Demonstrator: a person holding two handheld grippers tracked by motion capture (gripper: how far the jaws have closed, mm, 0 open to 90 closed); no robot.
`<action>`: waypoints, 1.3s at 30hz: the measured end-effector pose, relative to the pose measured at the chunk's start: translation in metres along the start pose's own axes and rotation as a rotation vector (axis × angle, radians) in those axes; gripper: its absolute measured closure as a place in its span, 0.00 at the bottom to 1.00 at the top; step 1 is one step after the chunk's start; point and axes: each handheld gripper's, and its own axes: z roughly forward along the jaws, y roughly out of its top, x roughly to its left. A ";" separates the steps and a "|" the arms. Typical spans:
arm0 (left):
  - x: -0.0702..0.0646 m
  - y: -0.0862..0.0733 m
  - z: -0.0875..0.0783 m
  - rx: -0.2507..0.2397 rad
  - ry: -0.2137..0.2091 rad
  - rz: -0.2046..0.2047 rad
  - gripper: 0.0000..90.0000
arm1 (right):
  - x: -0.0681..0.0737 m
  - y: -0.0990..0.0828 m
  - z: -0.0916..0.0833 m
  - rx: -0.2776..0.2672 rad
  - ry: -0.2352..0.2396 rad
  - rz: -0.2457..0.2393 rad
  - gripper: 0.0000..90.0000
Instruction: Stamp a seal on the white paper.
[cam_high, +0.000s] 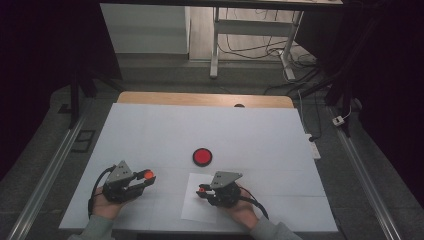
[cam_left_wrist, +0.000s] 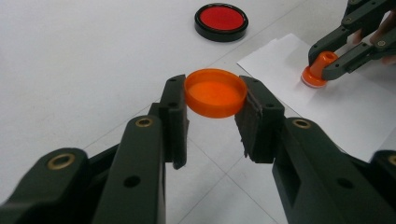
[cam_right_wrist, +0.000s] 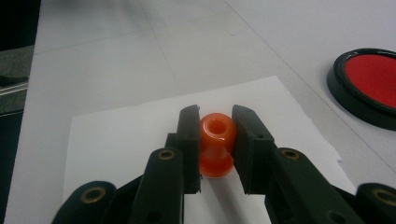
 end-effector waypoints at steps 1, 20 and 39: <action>0.000 0.000 0.000 0.000 -0.002 0.002 0.72 | 0.000 0.000 0.000 0.001 0.000 -0.001 0.81; 0.001 0.000 -0.002 -0.007 0.005 -0.007 0.72 | 0.001 -0.002 0.000 -0.007 -0.005 0.001 0.81; 0.002 0.000 -0.003 -0.016 0.012 -0.011 0.72 | 0.000 -0.002 0.000 -0.010 -0.002 0.005 0.81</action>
